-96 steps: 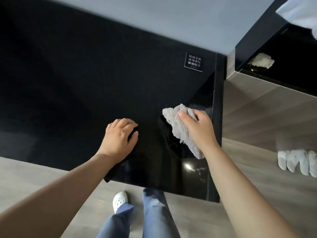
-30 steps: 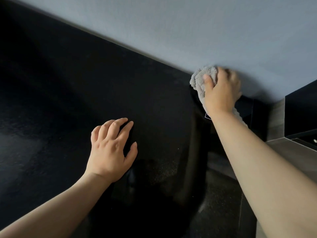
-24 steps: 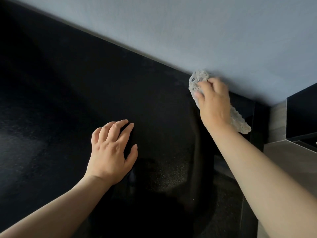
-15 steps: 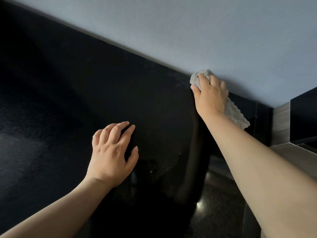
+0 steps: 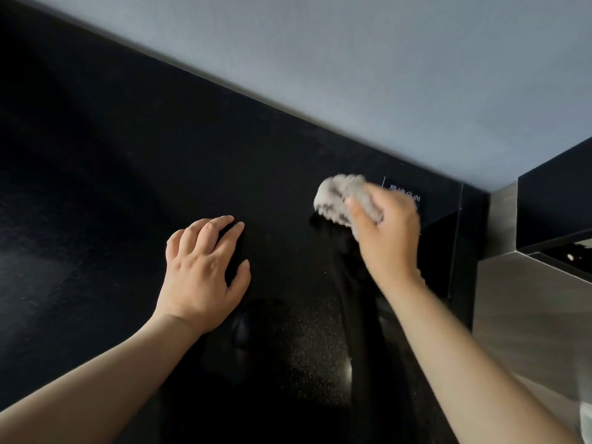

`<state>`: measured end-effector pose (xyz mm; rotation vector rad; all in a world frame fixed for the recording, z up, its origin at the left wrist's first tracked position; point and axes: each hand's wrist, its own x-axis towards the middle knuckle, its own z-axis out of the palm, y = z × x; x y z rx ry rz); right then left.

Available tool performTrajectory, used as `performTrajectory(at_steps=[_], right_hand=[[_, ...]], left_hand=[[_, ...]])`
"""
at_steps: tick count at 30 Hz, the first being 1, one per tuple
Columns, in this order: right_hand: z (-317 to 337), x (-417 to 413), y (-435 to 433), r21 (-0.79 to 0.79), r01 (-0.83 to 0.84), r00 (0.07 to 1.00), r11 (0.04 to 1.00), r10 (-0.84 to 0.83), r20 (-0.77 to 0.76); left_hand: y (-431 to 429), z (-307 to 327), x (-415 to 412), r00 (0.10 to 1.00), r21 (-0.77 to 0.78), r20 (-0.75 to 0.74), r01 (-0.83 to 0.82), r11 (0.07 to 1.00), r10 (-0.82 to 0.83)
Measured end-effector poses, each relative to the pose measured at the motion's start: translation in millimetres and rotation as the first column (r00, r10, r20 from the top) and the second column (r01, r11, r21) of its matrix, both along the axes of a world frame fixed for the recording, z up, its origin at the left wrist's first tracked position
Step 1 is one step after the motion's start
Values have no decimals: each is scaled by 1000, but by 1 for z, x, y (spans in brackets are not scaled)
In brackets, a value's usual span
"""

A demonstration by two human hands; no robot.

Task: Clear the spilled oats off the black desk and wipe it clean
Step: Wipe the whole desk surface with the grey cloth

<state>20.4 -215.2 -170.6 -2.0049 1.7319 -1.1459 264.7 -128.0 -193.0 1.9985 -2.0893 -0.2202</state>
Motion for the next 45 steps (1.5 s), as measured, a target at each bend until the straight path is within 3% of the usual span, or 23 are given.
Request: performTrajectory(at_steps=[2, 5, 7, 10, 13, 15, 18, 19, 21, 23, 25, 27, 31, 34, 36, 38, 39, 41, 45], right_hand=[[1, -8, -42, -30, 176, 982, 984, -178, -66], [-16, -11, -81, 122, 337, 913, 933, -293, -284], [-29, -7, -79, 163, 363, 879, 917, -279, -386], [-32, 0, -46, 74, 275, 884, 959, -222, -411], [-26, 0, 0, 132, 128, 942, 983, -79, -326], [-17, -5, 21, 219, 76, 992, 973, -53, -111], [-3, -25, -1, 143, 291, 941, 946, -310, 135], [0, -35, -21, 116, 400, 905, 909, -411, 107], [2, -53, -61, 156, 546, 838, 823, -538, -97], [-3, -53, -84, 249, 582, 808, 774, -515, -286], [-14, -38, -85, 252, 569, 795, 782, -446, -411], [-22, -17, -72, 180, 470, 824, 864, -356, -441], [-25, -5, -21, 138, 136, 944, 981, -87, -317], [-13, -11, 36, 302, -51, 992, 952, 84, -96], [3, -16, 61, 401, -107, 992, 910, 70, 107], [19, -18, 52, 362, -50, 964, 931, -49, 261], [22, -20, 38, 313, 30, 958, 949, -117, 263], [18, -19, 0, 237, 189, 974, 953, -213, 77], [-19, -2, -27, 194, 307, 928, 932, -247, -279]], left_hand=[[1, -1, -1, 1000, -3, -4, 1, 1000, -1], [3, -2, 0, 1000, -8, 1, 0, 1000, 0], [4, -2, 1, 1000, -9, 3, 0, 1000, 0], [8, -5, -1, 1000, -3, 5, -2, 1000, 2], [12, -6, -2, 1000, 8, 1, 2, 1000, -2], [12, -4, 0, 1000, 5, 2, 9, 1000, -9], [12, -1, 1, 1000, -7, -5, 9, 1000, -9], [11, -2, 0, 1000, -12, -10, 7, 1000, -7], [10, -2, -1, 1000, -23, -16, 5, 1000, -6], [8, -3, -1, 1000, -28, -17, 8, 1000, -8], [8, -4, -1, 1000, -27, -16, 13, 1000, -14], [8, -5, 0, 1000, -30, -8, 12, 999, -13], [4, -5, 1, 1000, -30, -3, 9, 1000, -9], [3, -5, -4, 1000, -29, -4, 9, 1000, -9], [2, -5, -6, 1000, -33, -4, 7, 999, -7], [-1, -4, -4, 1000, -39, -3, 5, 999, -5], [-2, -4, -3, 1000, -39, -3, 6, 999, -6], [-4, -6, -1, 1000, -37, -2, 2, 999, -2], [-5, -6, -2, 1000, -42, -1, 1, 999, -1]])
